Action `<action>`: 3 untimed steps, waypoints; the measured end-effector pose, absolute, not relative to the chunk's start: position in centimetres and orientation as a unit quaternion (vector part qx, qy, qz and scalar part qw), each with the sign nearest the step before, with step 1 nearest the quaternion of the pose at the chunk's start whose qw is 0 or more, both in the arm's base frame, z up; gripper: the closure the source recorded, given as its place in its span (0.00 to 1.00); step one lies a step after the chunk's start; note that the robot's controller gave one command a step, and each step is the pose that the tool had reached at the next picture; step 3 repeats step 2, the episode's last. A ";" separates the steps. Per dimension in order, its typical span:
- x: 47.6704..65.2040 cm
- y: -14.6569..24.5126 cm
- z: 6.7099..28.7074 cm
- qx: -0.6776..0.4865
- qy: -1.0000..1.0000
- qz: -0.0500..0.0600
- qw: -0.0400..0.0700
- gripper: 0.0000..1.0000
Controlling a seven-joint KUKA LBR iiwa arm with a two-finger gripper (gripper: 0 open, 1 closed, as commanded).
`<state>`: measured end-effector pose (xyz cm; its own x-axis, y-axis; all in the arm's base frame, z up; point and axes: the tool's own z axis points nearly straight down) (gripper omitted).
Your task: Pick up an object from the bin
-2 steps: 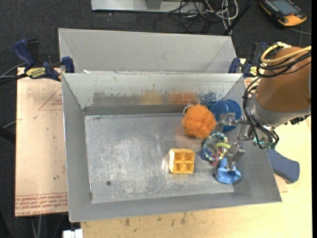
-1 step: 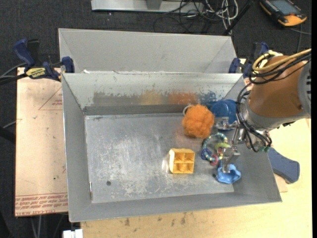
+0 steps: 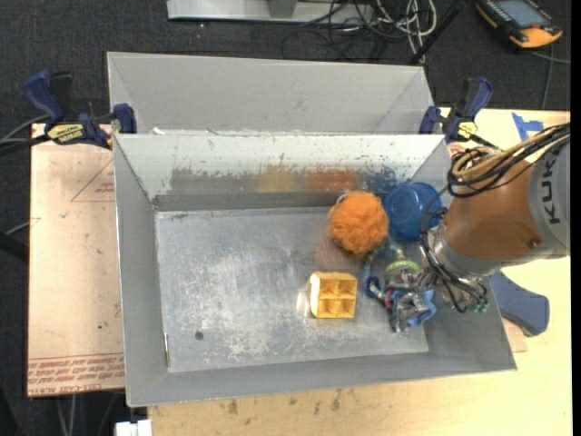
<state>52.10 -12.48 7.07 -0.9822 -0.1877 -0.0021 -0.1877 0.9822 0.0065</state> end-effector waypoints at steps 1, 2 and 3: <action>52.1 -12.5 7.1 -0.095 0.996 0.003 0.001 1.00; 50.4 -14.6 23.1 -0.111 0.994 -0.001 0.003 1.00; 50.4 -14.6 23.1 -0.111 0.994 -0.001 0.003 1.00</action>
Offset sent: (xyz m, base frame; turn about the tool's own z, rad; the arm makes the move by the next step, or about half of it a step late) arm -0.0187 -0.0209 0.1594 -0.0366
